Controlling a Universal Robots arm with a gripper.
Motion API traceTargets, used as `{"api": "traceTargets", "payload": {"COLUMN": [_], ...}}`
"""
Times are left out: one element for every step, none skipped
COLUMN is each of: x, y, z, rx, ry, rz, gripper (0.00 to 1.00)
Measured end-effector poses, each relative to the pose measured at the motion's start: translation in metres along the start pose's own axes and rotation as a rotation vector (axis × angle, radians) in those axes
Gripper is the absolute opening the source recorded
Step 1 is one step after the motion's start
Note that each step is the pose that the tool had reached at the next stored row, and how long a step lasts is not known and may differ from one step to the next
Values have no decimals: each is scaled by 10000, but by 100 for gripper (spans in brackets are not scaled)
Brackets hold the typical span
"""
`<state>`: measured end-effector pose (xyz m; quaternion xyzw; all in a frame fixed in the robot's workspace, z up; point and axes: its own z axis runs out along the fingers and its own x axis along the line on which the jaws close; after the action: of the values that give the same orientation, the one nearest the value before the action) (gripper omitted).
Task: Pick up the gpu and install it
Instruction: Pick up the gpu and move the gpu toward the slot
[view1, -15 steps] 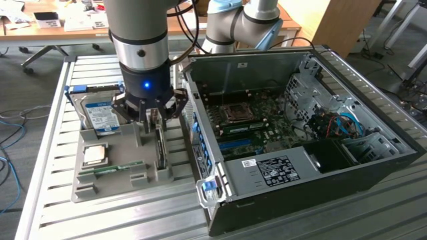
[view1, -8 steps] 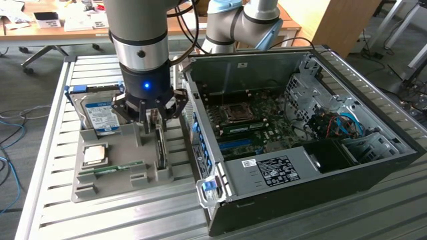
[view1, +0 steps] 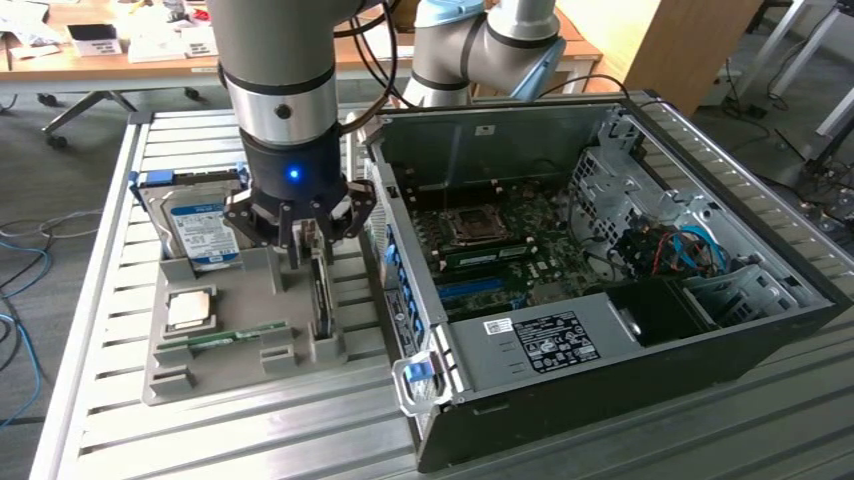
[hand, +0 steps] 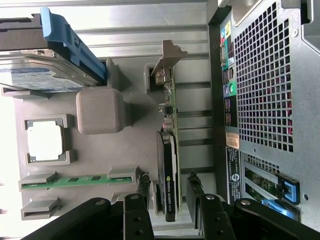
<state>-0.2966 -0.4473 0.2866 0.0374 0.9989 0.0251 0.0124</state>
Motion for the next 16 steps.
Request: {"api": "traceTargets", "payload": {"x": [0,0,0,0,1,1,1,1,1,1,1,1,1,-1,-4,-11], "y": [0,0,-1,-1,-1,-2,-2,-2,-2,-2,-2,-2,-2,-1,-1,-2], "z": [3,6,12,16,22,28,30,30,30,31,31,32,36,40,43,46], "rx": [-1,0,0,0,0,0,2,3,3,2,2,1,-1,-2,-1,1], "ry": [-1,-1,-1,0,0,0,1,2,2,2,1,1,-1,-2,-1,0], "rz": [-1,0,0,0,0,0,0,-1,0,0,0,0,0,1,1,0], "gripper": [43,43,43,43,43,43,43,43,43,43,43,43,43,43,43,43]}}
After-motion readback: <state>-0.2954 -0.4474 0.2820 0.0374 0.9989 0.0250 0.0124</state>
